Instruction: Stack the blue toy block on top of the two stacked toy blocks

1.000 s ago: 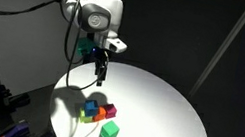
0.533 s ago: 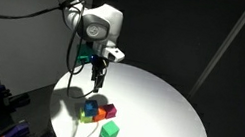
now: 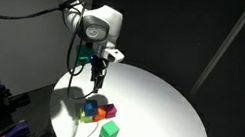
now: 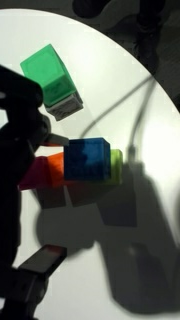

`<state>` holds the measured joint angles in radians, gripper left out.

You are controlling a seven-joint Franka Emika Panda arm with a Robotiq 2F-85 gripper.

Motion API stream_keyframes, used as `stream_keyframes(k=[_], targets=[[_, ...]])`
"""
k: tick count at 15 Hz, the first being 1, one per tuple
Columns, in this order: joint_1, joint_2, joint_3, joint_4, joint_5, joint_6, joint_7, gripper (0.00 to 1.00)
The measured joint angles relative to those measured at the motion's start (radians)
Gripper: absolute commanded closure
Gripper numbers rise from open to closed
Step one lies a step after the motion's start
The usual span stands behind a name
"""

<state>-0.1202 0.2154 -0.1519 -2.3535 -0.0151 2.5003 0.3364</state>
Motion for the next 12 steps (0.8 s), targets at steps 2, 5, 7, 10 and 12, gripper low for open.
stream_keyframes(k=[2,5,7,10,12], targets=[[0.000,0.000,0.000,0.000,0.000,0.000,0.000,0.00],[0.002,0.001,0.000,-0.004,0.000,0.011,0.000,0.00],[0.003,0.004,0.000,-0.011,0.000,0.034,0.000,0.00],[0.003,0.007,0.000,-0.034,0.000,0.090,0.000,0.00],[0.003,0.012,-0.001,-0.049,0.000,0.123,0.000,0.00]])
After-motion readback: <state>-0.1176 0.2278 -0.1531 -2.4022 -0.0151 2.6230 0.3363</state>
